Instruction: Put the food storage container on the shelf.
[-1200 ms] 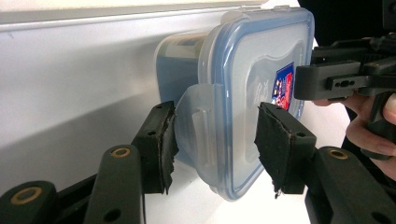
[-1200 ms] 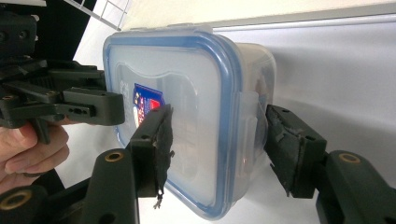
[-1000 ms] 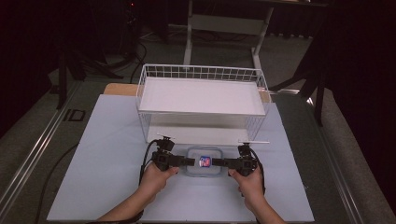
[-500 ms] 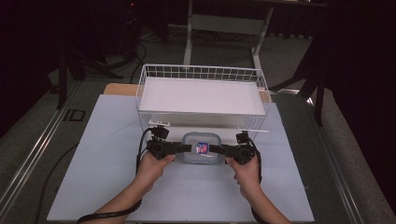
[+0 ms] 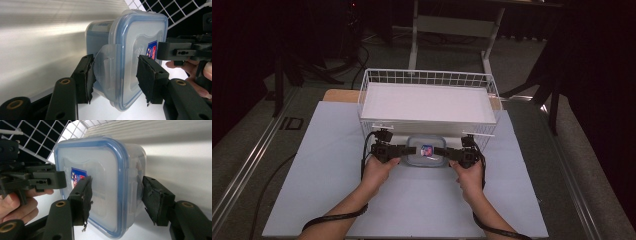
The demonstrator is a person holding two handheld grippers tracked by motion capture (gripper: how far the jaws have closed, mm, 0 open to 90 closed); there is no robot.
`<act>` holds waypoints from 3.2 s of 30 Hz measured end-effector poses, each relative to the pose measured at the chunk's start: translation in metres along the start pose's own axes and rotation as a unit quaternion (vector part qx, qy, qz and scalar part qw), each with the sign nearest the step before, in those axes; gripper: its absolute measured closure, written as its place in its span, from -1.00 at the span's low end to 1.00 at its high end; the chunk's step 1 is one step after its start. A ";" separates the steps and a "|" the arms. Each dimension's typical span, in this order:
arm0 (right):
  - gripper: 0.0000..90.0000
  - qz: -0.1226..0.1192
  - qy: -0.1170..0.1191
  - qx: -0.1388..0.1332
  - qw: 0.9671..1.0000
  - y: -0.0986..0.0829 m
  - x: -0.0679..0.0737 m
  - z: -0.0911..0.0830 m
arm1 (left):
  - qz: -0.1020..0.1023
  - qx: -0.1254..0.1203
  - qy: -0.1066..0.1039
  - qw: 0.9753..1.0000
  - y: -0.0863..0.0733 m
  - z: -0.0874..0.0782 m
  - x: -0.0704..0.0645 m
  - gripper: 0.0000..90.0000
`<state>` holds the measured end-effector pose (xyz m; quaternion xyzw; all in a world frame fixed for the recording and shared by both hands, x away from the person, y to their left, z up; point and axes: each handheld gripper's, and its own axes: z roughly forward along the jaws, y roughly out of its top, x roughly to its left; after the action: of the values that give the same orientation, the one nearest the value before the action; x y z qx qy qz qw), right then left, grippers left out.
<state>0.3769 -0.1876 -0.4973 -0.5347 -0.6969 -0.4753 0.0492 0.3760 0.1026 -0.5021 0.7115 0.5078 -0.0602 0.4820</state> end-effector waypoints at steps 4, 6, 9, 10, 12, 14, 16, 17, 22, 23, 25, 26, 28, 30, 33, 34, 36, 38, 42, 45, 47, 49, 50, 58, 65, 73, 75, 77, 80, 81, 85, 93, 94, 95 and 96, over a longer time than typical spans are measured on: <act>-0.05 0.002 -0.004 -0.002 1.000 0.005 -0.003 0.004 | -0.004 -0.011 0.002 1.000 0.001 0.003 0.003 0.11; -0.05 0.006 -0.007 -0.003 1.000 0.007 -0.003 0.006 | -0.009 -0.015 -0.002 1.000 0.003 0.004 0.004 0.11; -0.05 0.009 -0.007 -0.007 1.000 0.010 -0.005 0.010 | -0.001 -0.019 0.001 1.000 0.005 0.005 0.010 0.11; -0.05 0.007 -0.008 -0.008 1.000 0.010 -0.006 0.012 | -0.008 -0.019 -0.001 1.000 0.005 0.006 0.010 0.11; -0.05 0.002 -0.007 -0.006 1.000 0.011 -0.007 0.015 | -0.009 -0.023 0.002 1.000 0.004 0.007 0.013 0.11; -0.06 0.004 -0.007 -0.008 1.000 0.012 -0.008 0.018 | 0.002 -0.027 0.008 1.000 0.004 0.007 0.016 0.11; -0.06 0.008 -0.007 -0.008 1.000 0.013 -0.009 0.020 | 0.002 -0.030 0.003 1.000 0.005 0.008 0.020 0.11; -0.06 0.011 -0.007 -0.006 1.000 0.014 -0.009 0.020 | -0.001 -0.031 0.001 1.000 0.004 0.008 0.020 0.11; -0.09 0.011 -0.008 0.001 1.000 0.015 -0.009 0.021 | -0.004 -0.039 -0.006 0.999 0.004 0.009 0.023 0.09; -0.10 0.006 -0.010 -0.002 1.000 0.015 -0.010 0.021 | 0.000 -0.041 -0.005 0.999 0.003 0.010 0.023 0.09; -0.11 0.008 -0.010 -0.006 1.000 0.016 -0.009 0.022 | 0.012 -0.046 0.003 0.999 0.003 0.011 0.021 0.06; -0.11 0.000 -0.012 -0.010 1.000 0.016 -0.010 0.023 | 0.011 -0.048 0.007 0.999 0.002 0.012 0.020 0.04; -0.11 0.001 -0.016 -0.010 1.000 0.016 -0.008 0.023 | 0.010 -0.049 0.008 0.999 0.002 0.012 0.020 0.02; -0.13 0.001 -0.020 -0.013 1.000 0.017 -0.008 0.024 | 0.017 -0.056 0.019 0.998 0.002 0.015 0.018 -0.03; -0.15 -0.002 -0.020 -0.023 1.000 0.015 -0.009 0.026 | 0.014 -0.065 0.024 0.998 0.001 0.018 0.017 -0.10; -0.16 0.000 -0.019 -0.025 1.000 0.015 -0.009 0.027 | 0.014 -0.066 0.022 0.997 0.001 0.018 0.019 -0.11; -0.17 -0.002 -0.020 -0.029 0.999 0.015 -0.010 0.028 | 0.005 -0.068 0.017 0.997 0.001 0.019 0.021 -0.12; -0.19 -0.005 -0.022 -0.034 0.999 0.015 -0.012 0.030 | 0.008 -0.068 0.020 0.997 0.002 0.021 0.021 -0.14; -0.22 -0.010 -0.024 -0.040 0.999 0.016 -0.014 0.033 | 0.007 -0.072 0.020 0.997 0.002 0.023 0.023 -0.20; -0.25 0.000 -0.024 -0.032 0.999 0.017 -0.012 0.034 | 0.007 -0.071 0.014 0.997 0.002 0.023 0.026 -0.21; -0.27 -0.020 -0.033 -0.041 0.998 0.018 -0.014 0.036 | 0.003 -0.070 0.013 0.997 0.003 0.025 0.027 -0.24; -0.28 -0.025 -0.036 -0.042 0.998 0.018 -0.014 0.037 | -0.011 -0.070 0.019 0.997 0.002 0.027 0.028 -0.30; -0.29 -0.028 -0.038 -0.044 0.998 0.018 -0.013 0.037 | -0.016 -0.069 0.016 0.997 0.002 0.029 0.028 -0.34; -0.27 -0.052 -0.053 -0.059 0.995 0.012 -0.003 0.036 | -0.004 -0.081 0.027 0.996 0.000 0.025 0.026 -0.33; -0.27 -0.098 -0.070 -0.086 0.989 0.006 0.005 0.025 | 0.023 -0.099 0.012 0.995 -0.013 0.016 0.019 -0.37; -0.27 -0.129 -0.082 -0.085 0.984 -0.013 0.016 0.012 | 0.077 -0.108 0.022 0.991 -0.029 -0.003 0.002 -0.56; -0.25 -0.133 -0.087 -0.084 0.984 -0.017 0.018 0.010 | 0.095 -0.107 0.022 0.989 -0.033 -0.008 -0.001 -0.60; -0.23 -0.139 -0.088 -0.083 0.983 -0.021 0.021 0.009 | 0.114 -0.099 0.027 0.988 -0.039 -0.014 -0.007 -0.62; -0.14 -0.149 -0.082 -0.079 0.982 -0.028 0.026 0.008 | 0.138 -0.093 0.017 0.986 -0.045 -0.026 -0.018 -0.65; -0.12 -0.155 -0.082 -0.078 0.981 -0.030 0.028 0.009 | 0.148 -0.090 0.019 0.985 -0.047 -0.030 -0.021 -0.66; 0.07 -0.166 -0.084 -0.081 0.979 -0.035 0.035 0.010 | 0.167 -0.092 0.037 0.981 -0.054 -0.048 -0.032 -0.99; 0.89 -0.184 -0.080 -0.064 0.978 -0.038 0.043 0.019 | 0.167 -0.096 0.024 0.981 -0.076 -0.075 -0.033 -0.99; 0.95 -0.183 -0.082 -0.059 0.978 -0.038 0.044 0.021 | 0.168 -0.094 0.027 0.981 -0.080 -0.076 -0.033 -0.99; 0.99 -0.182 -0.083 -0.055 0.978 -0.038 0.043 0.023 | 0.172 -0.093 0.032 0.980 -0.084 -0.077 -0.033 -0.99; 1.00 -0.181 -0.083 -0.053 0.979 -0.038 0.043 0.024 | 0.177 -0.097 0.037 0.979 -0.088 -0.078 -0.033 -0.99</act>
<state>0.3390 -0.1392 -0.5092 -0.4395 -0.7576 -0.4664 -0.1242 0.2596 0.1407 -0.4972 0.7413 0.3950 0.1021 0.5329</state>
